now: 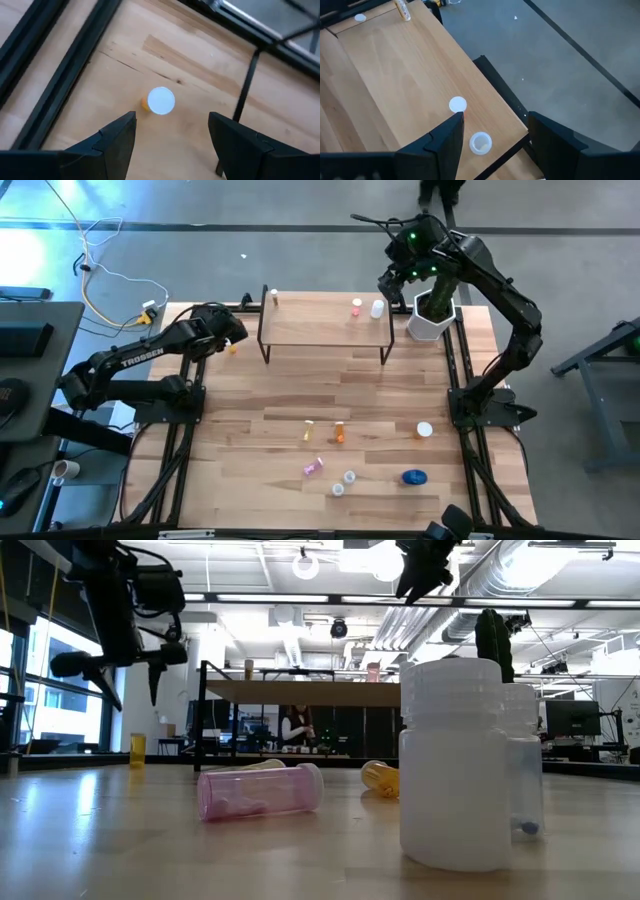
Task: Pick and place medicine bottles onto shelf by color
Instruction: Put the top orange pill bottle on the shelf
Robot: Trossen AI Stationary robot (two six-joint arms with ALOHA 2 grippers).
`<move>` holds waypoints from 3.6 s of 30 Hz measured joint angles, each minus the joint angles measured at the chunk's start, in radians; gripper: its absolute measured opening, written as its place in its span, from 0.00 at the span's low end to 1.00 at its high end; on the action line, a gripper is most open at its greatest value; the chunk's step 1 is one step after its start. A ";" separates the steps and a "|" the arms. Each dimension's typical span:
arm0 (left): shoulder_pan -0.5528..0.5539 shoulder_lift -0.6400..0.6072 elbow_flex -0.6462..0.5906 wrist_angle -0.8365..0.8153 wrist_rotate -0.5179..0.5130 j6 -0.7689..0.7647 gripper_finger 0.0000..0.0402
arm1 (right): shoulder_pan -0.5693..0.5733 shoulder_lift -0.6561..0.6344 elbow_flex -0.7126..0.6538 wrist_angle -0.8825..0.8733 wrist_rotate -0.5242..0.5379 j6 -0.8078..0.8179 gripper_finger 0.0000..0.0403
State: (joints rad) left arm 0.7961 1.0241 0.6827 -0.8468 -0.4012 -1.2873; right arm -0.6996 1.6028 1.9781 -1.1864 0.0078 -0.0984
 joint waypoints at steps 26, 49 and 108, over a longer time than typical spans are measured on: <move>0.008 0.247 0.000 0.060 -0.069 -0.384 0.59 | 0.000 0.000 -0.001 0.001 0.000 -0.147 0.52; 0.036 0.347 0.000 0.146 -0.054 -0.303 0.54 | -0.001 0.000 -0.001 0.046 0.000 -0.150 0.52; 0.036 0.119 0.277 -0.033 -0.011 0.391 0.28 | -0.001 0.001 -0.001 0.055 0.011 -0.101 0.52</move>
State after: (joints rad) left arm 0.8318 1.1426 0.9594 -0.8801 -0.4122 -0.8966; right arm -0.7006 1.6035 1.9774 -1.1310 0.0193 -0.1992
